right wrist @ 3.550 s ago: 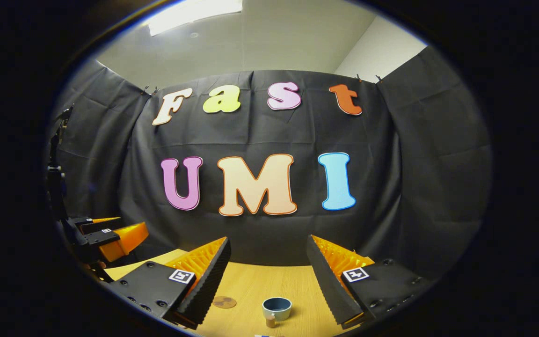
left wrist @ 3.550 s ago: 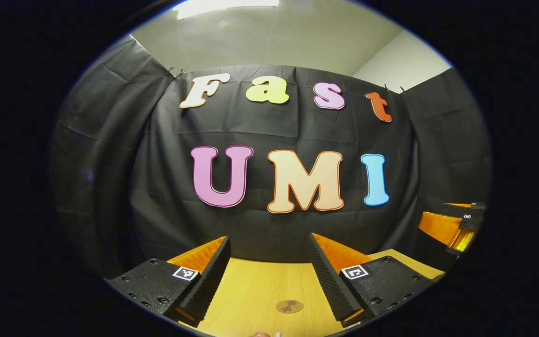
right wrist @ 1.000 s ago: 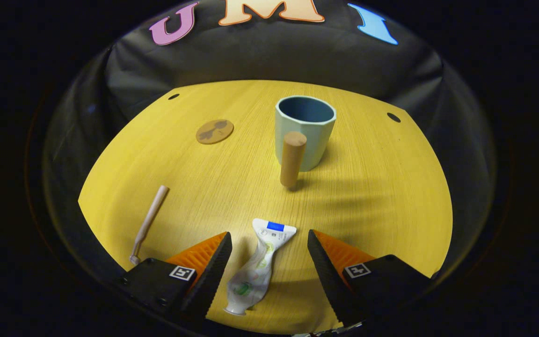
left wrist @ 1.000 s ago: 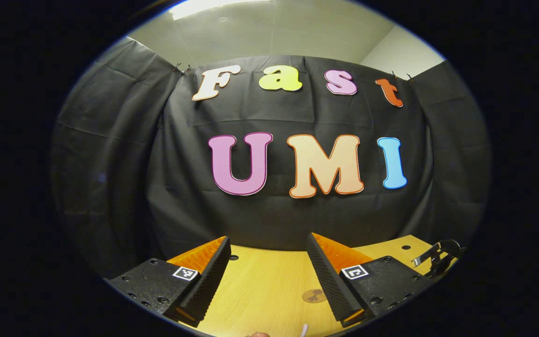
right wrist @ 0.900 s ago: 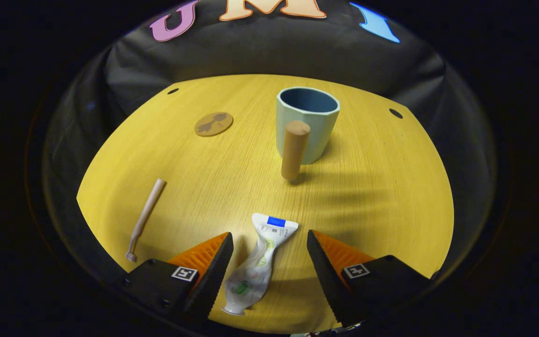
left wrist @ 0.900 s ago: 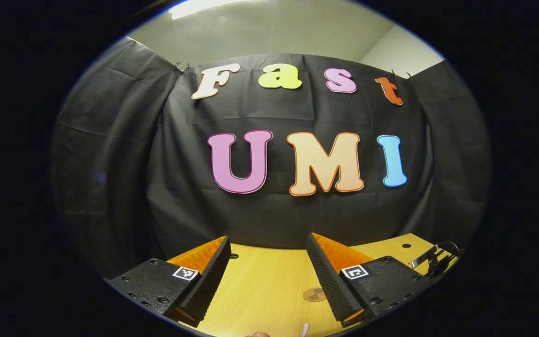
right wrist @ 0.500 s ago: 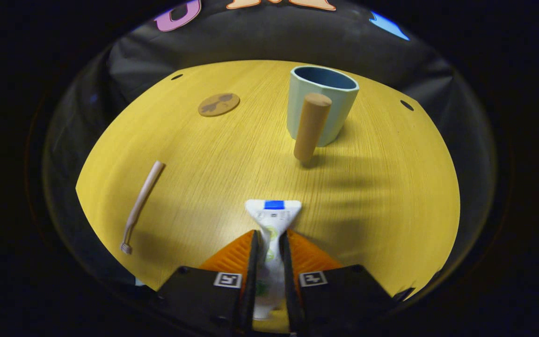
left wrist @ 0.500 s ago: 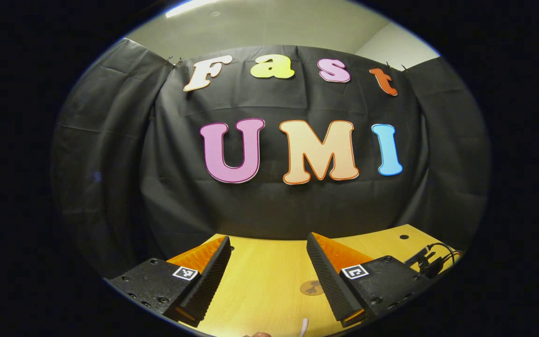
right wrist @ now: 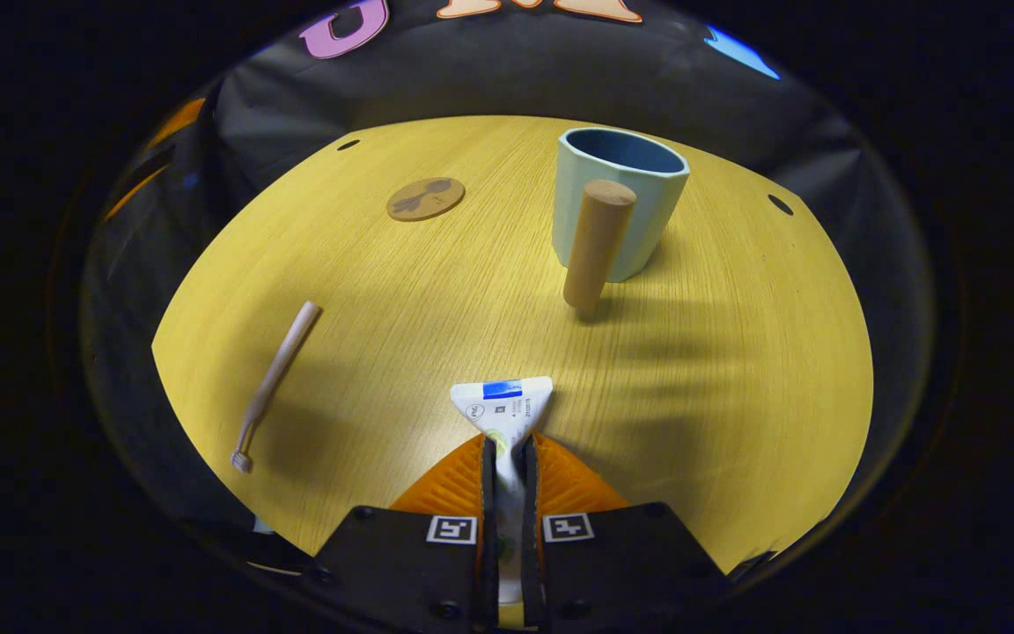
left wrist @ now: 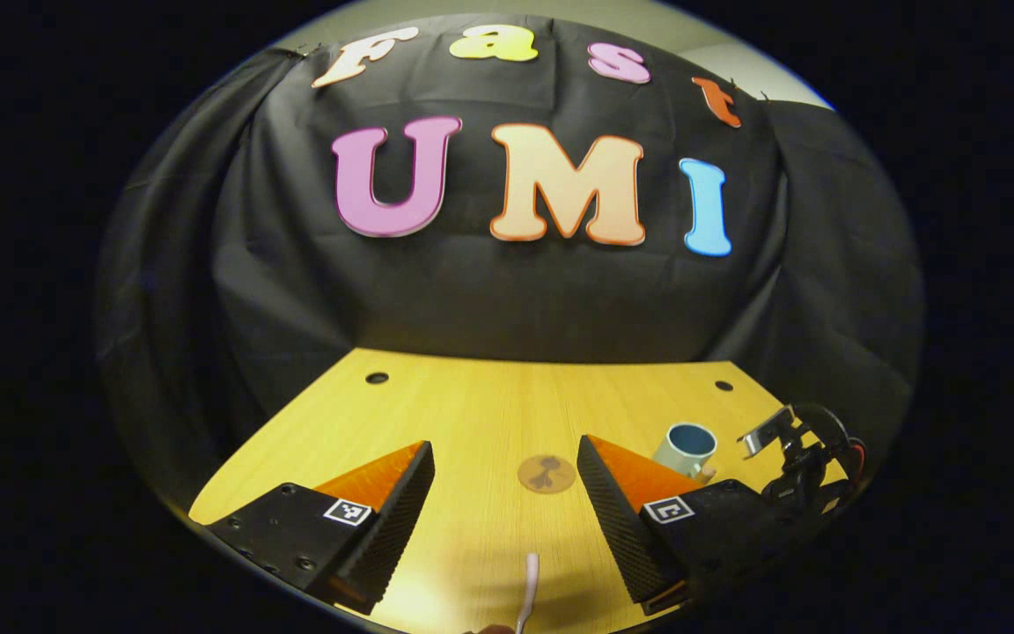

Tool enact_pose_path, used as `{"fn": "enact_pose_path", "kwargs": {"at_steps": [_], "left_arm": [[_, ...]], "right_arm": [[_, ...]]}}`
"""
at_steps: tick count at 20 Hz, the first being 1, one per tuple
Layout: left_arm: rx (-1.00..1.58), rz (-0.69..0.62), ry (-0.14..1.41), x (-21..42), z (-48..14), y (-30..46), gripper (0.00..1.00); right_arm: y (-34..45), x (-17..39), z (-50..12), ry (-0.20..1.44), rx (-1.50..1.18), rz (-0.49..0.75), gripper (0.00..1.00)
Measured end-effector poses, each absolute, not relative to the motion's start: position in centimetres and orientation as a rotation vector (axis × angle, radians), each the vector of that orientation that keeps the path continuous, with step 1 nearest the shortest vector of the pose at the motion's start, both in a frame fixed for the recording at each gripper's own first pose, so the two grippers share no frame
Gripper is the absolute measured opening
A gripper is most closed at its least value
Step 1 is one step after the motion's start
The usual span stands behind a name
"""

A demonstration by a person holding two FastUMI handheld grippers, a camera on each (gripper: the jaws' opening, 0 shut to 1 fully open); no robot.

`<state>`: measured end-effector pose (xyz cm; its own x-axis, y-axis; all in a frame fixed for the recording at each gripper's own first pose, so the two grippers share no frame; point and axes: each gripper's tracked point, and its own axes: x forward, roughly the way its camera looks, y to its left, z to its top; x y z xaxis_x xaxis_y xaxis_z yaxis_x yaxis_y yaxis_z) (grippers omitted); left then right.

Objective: Put the toothbrush and toothpaste on the desktop into the cup, then pick up the cup and place it on the coaster on the desktop.

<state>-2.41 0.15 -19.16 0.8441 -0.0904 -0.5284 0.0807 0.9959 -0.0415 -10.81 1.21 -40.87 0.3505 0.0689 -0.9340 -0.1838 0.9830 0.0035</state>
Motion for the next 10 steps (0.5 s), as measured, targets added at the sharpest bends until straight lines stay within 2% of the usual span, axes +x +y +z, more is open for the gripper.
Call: {"fn": "enact_pose_path", "kwargs": {"at_steps": [10], "left_arm": [[0.002,-0.122,0.893,-6.3,-28.8,-0.3,0.96]], "right_arm": [[1.2,-10.8,-40.8,1.197,-0.092,0.177,0.13]]}}
